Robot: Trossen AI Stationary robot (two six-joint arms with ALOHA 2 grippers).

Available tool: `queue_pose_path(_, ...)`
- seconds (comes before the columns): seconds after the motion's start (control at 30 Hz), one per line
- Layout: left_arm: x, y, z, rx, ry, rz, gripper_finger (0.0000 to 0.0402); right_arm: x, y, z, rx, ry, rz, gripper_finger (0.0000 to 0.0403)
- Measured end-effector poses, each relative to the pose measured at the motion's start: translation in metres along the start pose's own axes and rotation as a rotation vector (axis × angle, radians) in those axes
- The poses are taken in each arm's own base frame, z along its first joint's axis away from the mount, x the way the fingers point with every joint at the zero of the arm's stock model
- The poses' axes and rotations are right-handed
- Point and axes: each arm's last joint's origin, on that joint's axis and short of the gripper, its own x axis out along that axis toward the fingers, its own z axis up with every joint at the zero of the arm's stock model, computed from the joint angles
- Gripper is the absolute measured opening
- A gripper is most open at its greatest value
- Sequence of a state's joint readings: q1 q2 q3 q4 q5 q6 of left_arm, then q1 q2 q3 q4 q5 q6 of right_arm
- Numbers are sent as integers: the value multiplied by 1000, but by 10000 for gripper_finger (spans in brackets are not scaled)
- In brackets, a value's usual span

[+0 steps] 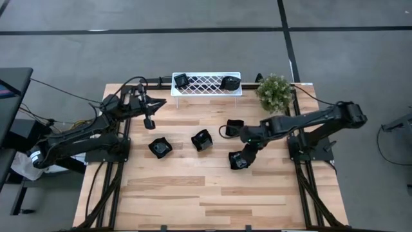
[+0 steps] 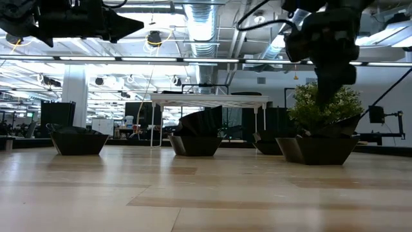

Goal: Pick & Place Mini shaped plates
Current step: Stack the black leaf shaped plate on top of the black leaf shaped plate on the shelf

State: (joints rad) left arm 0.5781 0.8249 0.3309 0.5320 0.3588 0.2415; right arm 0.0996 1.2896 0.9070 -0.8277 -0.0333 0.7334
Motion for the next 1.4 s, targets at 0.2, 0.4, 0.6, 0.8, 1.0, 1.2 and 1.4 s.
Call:
queue_pose_path(0.2, 0, -1, 1, -11, -9, -10, 33, 1, 7, -7, 122, 24, 8, 65)
queue_pose_path(0.4, 2, -7, 3, -12, -20, -43, 33, 2, 17, -17, 167, 44, 15, 66)
queue_pose_path(0.6, 3, -12, 4, -10, -29, -75, 33, 2, 25, -26, 201, 35, 10, 88)
queue_pose_path(0.8, 4, -15, 5, -10, -35, -88, 33, 2, 30, -32, 225, 30, 7, 136)
queue_pose_path(1.0, 4, -15, 5, -10, -35, -89, 33, 2, 31, -34, 255, -6, -15, 172)
queue_pose_path(1.2, 4, -15, 5, -10, -35, -88, 33, 4, 30, -33, 267, -36, -49, 181)
queue_pose_path(1.4, 4, -15, 5, -10, -34, -89, 33, 20, 32, -33, 227, 18, -100, 172)
